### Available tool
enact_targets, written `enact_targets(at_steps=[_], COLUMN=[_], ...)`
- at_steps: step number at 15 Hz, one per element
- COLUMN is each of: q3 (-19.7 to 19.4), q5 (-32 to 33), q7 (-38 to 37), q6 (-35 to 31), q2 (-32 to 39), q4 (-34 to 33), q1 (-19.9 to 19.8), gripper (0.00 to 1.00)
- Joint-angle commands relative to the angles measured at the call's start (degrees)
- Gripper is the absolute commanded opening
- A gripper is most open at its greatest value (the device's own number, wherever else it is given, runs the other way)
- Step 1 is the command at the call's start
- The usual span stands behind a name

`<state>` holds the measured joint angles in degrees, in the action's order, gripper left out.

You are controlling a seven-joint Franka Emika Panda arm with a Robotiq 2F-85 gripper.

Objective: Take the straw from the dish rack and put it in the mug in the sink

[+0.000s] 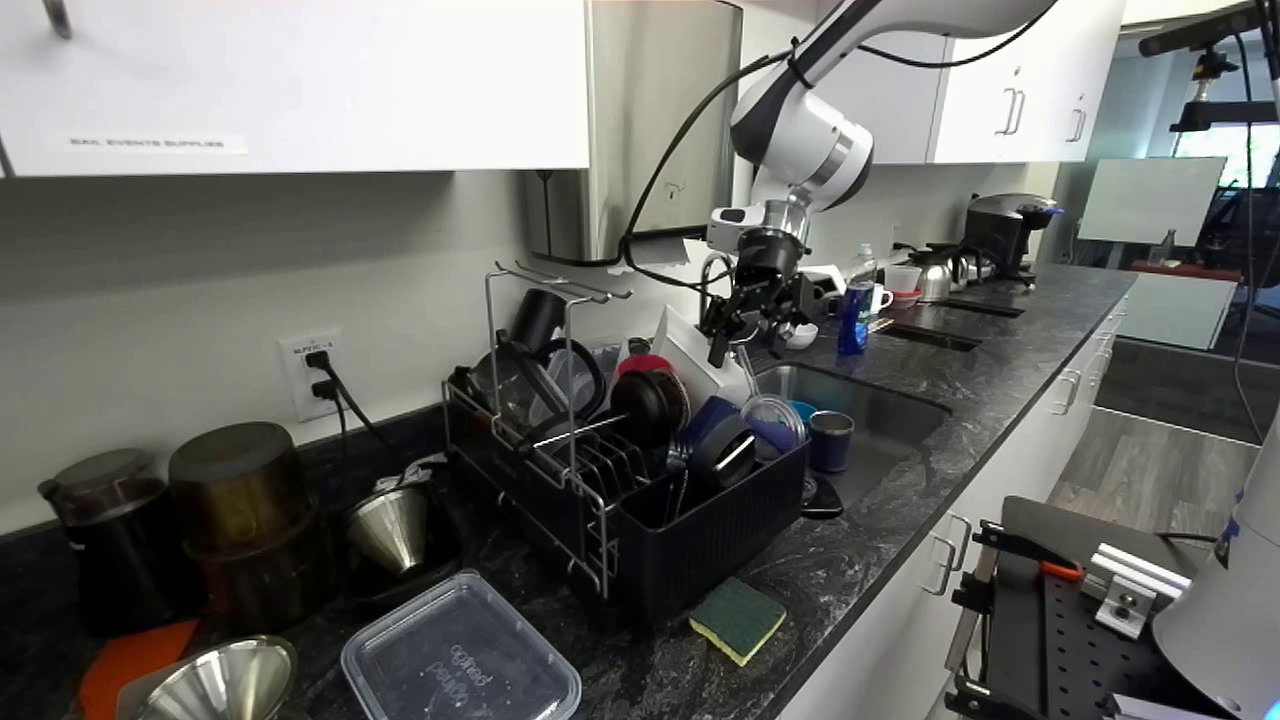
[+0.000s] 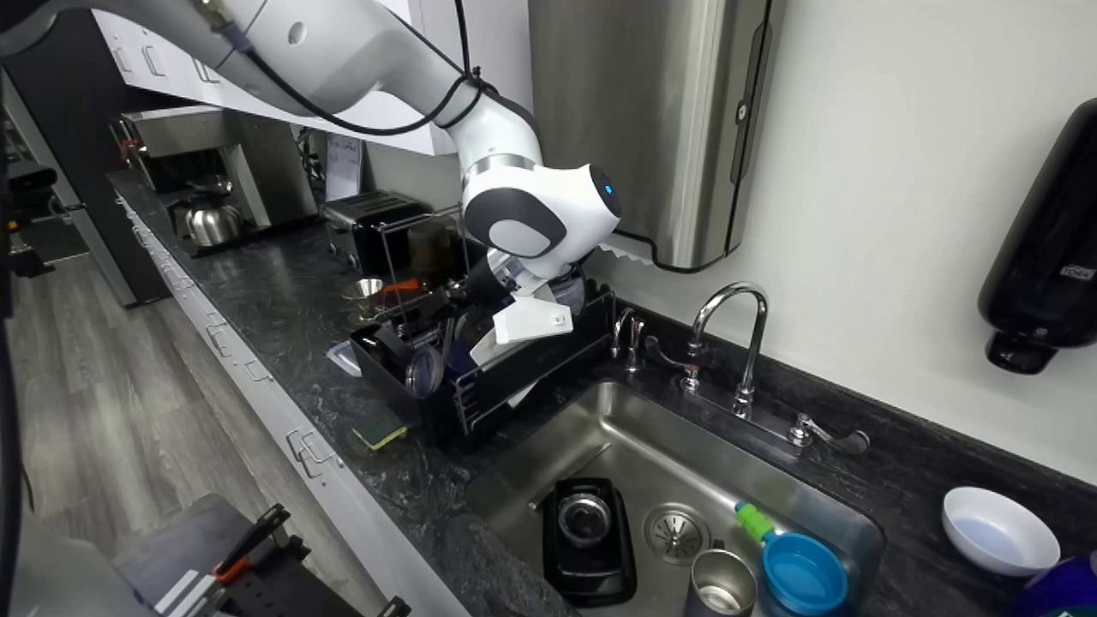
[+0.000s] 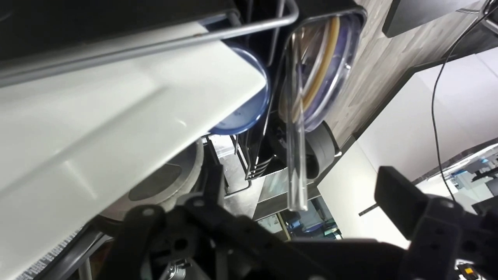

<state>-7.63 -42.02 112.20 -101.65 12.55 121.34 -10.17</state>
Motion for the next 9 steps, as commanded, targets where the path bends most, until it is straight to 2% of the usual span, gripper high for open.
enact_targets(at_steps=[1, 9], q3=[0.64, 0.68], q5=[-0.96, -0.68], q7=[2.03, 2.21], q6=[-0.97, -1.26], q2=[0.8, 0.79], q4=[-0.65, -0.77], q1=[-0.66, -0.57], gripper=[0.66, 0.1])
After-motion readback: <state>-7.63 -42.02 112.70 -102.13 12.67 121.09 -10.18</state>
